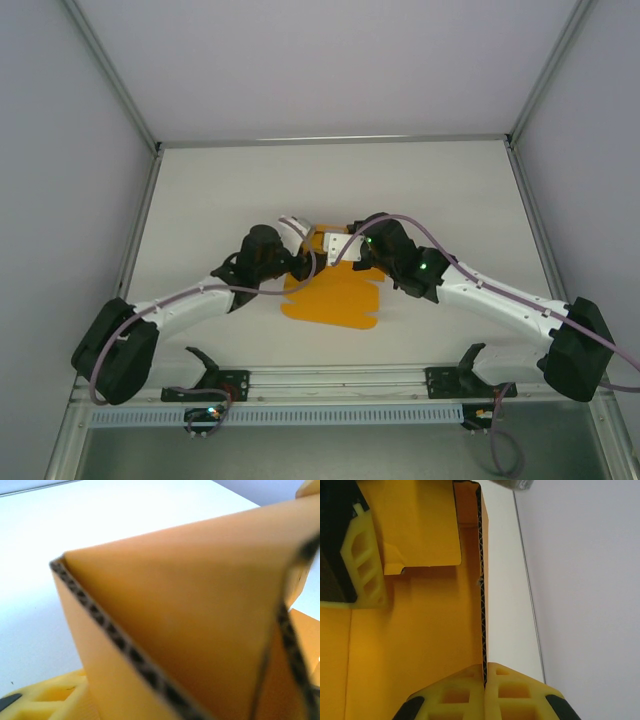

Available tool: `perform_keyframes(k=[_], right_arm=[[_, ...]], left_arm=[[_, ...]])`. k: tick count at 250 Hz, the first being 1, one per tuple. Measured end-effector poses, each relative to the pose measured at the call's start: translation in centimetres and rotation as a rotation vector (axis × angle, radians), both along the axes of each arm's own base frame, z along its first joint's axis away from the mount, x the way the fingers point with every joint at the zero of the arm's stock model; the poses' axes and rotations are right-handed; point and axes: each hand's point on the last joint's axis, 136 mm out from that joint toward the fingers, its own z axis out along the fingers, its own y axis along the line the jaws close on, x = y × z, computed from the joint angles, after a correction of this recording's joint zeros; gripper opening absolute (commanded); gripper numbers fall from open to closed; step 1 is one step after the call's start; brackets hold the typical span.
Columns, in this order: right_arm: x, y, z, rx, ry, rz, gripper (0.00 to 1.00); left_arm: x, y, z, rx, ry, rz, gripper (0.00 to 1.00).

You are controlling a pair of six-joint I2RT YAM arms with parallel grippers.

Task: Assemble paper box

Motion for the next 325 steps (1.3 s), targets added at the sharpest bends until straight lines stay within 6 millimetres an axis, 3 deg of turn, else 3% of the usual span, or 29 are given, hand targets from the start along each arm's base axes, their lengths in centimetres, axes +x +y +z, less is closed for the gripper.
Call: perform_keyframes(k=[55,105,151,181,206,240,260,280,302,325], right_arm=[[0.1,-0.2,0.0,0.000,0.001,-0.006,0.00],[0.1,-0.4,-0.5,-0.005,0.011,-0.006,0.00],[0.1,-0.4,-0.6,-0.009,0.015,-0.006,0.00],[0.2,-0.6,-0.7,-0.010,0.015,-0.010,0.00],[0.2,-0.7,-1.0,-0.012,0.009,-0.010,0.00],[1.0,-0.9,-3.0,-0.055,0.002,-0.009,0.00],[2.1,-1.0,-5.1,-0.104,0.004,-0.017,0.00],[3.5,-1.0,-7.4,-0.148,-0.003,-0.029,0.00],[4.7,-1.2,-9.5,-0.178,-0.012,-0.041,0.00],[6.0,-1.4,-10.3,-0.174,-0.058,-0.055,0.00]], left_arm=[[-1.0,1.2,1.0,-0.079,0.025,-0.024,0.79],[-1.0,2.6,2.3,-0.197,0.080,-0.054,1.00],[-2.4,1.6,2.4,-0.242,0.136,-0.151,1.00],[-1.9,2.0,2.6,-0.247,0.132,-0.124,1.00],[-0.4,4.4,3.3,-0.244,0.085,0.016,1.00],[2.5,9.6,4.1,-0.222,0.024,0.312,1.00],[4.0,12.4,3.0,-0.186,0.051,0.452,1.00],[5.0,13.9,0.9,-0.136,0.114,0.531,0.99],[5.5,14.0,-1.8,-0.086,0.193,0.541,0.93],[5.3,12.8,-4.4,-0.062,0.264,0.478,0.90]])
